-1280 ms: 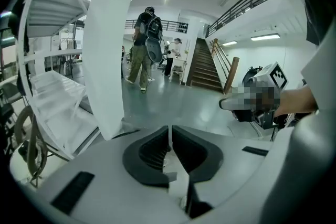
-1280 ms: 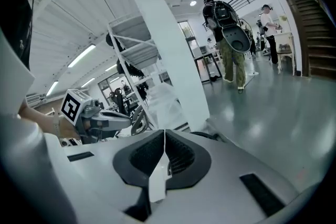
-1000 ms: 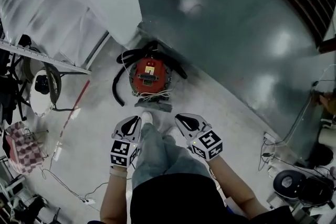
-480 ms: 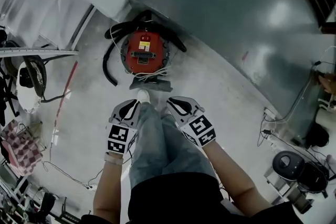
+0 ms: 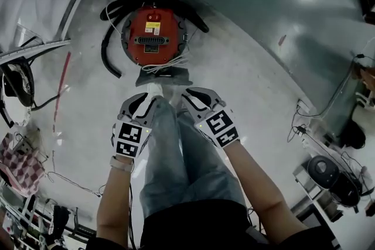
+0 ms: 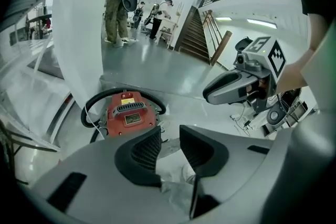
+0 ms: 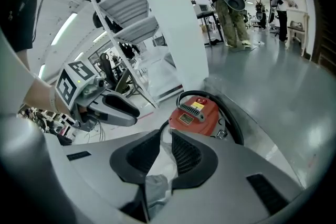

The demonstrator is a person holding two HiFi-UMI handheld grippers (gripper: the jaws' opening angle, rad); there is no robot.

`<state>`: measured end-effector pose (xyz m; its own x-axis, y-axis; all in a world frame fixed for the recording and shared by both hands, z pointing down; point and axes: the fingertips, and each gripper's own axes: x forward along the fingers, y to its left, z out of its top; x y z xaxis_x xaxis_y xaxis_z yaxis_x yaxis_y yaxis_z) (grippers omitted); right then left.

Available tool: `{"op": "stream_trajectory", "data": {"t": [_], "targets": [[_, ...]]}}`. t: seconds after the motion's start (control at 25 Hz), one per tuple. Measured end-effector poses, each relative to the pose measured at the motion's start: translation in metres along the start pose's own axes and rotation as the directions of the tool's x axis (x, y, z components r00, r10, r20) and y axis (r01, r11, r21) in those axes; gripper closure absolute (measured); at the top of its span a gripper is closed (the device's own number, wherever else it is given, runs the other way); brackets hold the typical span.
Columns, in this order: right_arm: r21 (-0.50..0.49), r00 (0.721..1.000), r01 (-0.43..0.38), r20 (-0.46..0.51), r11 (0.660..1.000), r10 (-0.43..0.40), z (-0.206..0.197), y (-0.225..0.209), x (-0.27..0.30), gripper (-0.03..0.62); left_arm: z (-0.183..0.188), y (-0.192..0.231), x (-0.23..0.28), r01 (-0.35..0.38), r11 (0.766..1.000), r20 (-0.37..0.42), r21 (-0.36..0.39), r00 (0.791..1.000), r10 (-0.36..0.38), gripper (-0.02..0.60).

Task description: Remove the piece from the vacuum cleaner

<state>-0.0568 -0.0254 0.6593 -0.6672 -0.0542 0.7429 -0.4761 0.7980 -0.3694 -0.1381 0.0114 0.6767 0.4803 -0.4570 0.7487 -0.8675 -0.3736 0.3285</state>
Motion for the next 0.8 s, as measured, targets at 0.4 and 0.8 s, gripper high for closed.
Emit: {"op": "stream_trajectory", "data": {"t": [0.4, 0.8], "targets": [[-0.069, 0.996, -0.011, -0.085, 0.998, 0.005, -0.043, -0.018, 0.079, 0.510, -0.057, 0.029, 0.069, 0.045, 0.996, -0.101, 0.076, 0.994, -0.038, 0.446], [-0.125, 0.984, -0.010, -0.177, 0.992, -0.013, -0.089, -0.042, 0.145, 0.510, -0.119, 0.058, 0.134, 0.071, 0.994, -0.171, 0.082, 0.984, -0.056, 0.446]]}}
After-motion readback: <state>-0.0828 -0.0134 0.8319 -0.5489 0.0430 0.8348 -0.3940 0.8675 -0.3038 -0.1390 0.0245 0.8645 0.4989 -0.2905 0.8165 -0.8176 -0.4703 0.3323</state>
